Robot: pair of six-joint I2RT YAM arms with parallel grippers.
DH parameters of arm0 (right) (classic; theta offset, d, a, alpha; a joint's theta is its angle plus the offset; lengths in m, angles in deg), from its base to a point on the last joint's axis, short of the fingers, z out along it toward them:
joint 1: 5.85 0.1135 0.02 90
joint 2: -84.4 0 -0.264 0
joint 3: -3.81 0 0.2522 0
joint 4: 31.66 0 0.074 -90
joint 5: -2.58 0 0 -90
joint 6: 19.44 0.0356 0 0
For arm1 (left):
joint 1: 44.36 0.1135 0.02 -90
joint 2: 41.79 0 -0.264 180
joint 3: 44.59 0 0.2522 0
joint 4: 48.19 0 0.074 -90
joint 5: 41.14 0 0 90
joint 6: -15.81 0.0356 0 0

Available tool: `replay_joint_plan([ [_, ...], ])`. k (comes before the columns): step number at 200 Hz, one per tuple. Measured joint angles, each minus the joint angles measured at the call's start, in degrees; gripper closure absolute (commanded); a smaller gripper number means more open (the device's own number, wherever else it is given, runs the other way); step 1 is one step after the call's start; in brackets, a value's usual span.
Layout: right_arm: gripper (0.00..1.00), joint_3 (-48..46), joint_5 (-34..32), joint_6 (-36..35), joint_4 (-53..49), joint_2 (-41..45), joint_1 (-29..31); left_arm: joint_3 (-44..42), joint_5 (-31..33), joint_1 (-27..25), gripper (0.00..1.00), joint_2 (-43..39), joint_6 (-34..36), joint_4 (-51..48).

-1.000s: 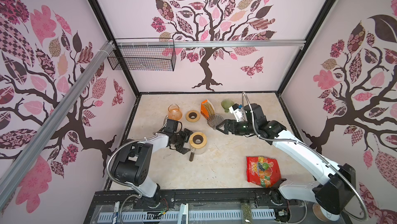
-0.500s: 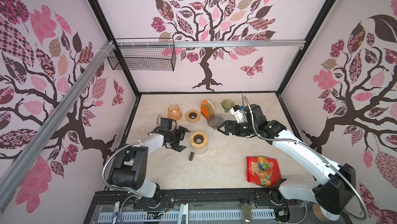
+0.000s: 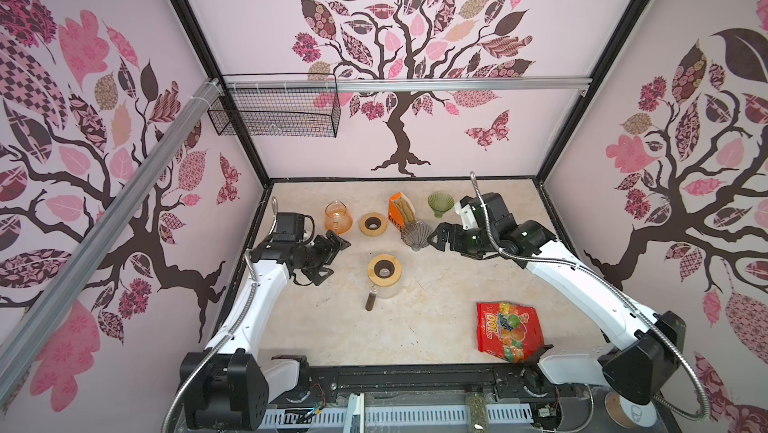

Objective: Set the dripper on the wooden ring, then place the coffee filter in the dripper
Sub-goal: 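Move the right gripper over the clear ribbed dripper while the left gripper lifts away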

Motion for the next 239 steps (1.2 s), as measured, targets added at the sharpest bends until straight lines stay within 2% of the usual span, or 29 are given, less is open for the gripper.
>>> replay_joint_plan([
  [25, 0.0, 0.5, -1.5, 1.1, -1.6, -0.3, -0.4, 4.8, 4.3, -0.9, 0.02, -4.9, 8.8, -7.8],
  [53, 0.0, 0.5, -1.0, 2.1, -1.0, -1.4, -3.7, 6.8, 9.9, -6.4, 0.02, -7.4, 16.9, -12.5],
  [77, 0.0, 1.6, -0.8, 2.1, -0.5, -4.8, -5.7, 7.2, 12.1, -9.0, 0.02, -6.8, 21.3, -14.1],
  [104, 0.0, 6.8, -1.2, 0.9, -1.2, -10.9, -5.8, 7.8, 12.8, -12.3, 0.02, -6.8, 24.5, -14.6],
  [147, 0.0, 16.5, -2.8, -0.6, -1.9, -20.5, -5.8, 7.6, 12.8, -12.8, 0.02, -11.6, 26.6, -12.2],
  [168, 0.0, 16.6, -3.1, -1.0, -0.7, -22.9, -5.8, 5.4, 13.7, -12.8, 0.02, -13.9, 25.6, -7.9],
  [202, 0.0, 16.1, -4.6, -2.0, 0.2, -24.5, -5.9, 0.6, 18.8, -12.9, 0.02, -19.4, 22.7, -1.2],
  [239, 0.0, 15.1, -4.7, -2.1, 2.2, -25.5, -6.7, -2.0, 24.3, -13.9, 0.02, -25.8, 23.8, 4.0],
])
